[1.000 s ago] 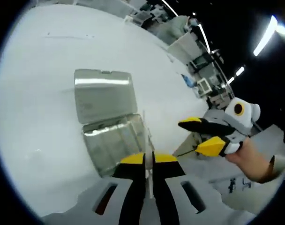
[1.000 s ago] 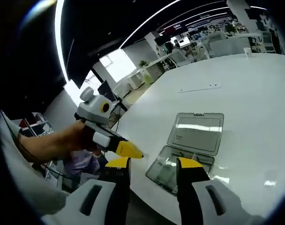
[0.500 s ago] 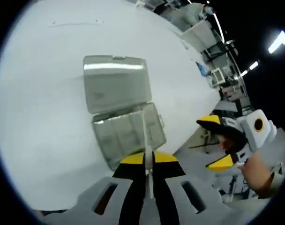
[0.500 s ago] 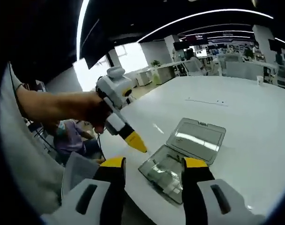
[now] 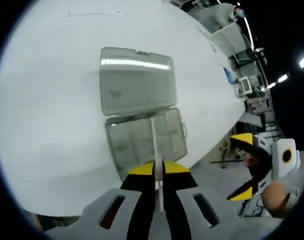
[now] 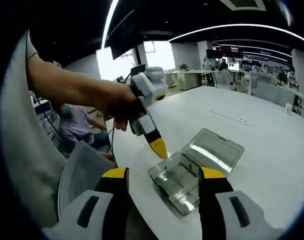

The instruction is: Insert the divider into the dual guide fixture by aligning both edges with the guide slots and pushing it downward to the bottom, including one-sided entry, uneven engagement, binding, and posture correction.

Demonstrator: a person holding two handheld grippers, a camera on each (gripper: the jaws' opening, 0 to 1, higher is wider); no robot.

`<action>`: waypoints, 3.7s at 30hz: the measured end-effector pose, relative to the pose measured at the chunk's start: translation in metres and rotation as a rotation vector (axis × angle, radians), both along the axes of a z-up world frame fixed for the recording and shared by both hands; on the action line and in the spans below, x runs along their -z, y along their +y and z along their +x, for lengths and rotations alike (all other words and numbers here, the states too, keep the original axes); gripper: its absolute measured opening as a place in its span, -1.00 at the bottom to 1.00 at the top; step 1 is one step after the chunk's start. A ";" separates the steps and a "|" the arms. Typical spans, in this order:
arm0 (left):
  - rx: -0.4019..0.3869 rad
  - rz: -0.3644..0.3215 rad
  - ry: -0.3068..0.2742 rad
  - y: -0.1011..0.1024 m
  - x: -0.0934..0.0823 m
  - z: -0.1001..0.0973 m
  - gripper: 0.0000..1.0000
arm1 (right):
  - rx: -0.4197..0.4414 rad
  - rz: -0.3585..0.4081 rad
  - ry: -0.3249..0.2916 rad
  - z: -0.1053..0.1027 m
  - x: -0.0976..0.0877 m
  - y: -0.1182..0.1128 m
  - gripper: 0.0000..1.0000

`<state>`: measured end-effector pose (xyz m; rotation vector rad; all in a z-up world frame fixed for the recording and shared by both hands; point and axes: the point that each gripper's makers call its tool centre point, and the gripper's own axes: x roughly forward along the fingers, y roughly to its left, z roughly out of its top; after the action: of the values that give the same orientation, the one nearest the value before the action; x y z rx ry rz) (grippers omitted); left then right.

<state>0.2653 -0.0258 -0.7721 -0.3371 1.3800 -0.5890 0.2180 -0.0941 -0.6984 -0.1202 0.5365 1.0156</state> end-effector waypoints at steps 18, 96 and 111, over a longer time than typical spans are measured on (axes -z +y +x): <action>-0.030 0.071 0.052 -0.011 0.028 0.006 -0.98 | -0.086 -0.028 -0.055 -0.008 0.015 -0.016 0.15; -0.028 0.291 0.059 -0.005 0.064 0.008 -0.98 | -0.134 0.010 -0.051 -0.009 0.015 -0.030 0.18; -0.035 0.311 0.054 -0.003 0.062 0.007 -0.98 | -0.140 0.009 -0.046 -0.010 0.016 -0.030 0.18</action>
<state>0.2723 -0.0289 -0.8341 -0.1261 1.4894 -0.3306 0.2081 -0.1242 -0.7146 -0.1752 0.4869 1.1491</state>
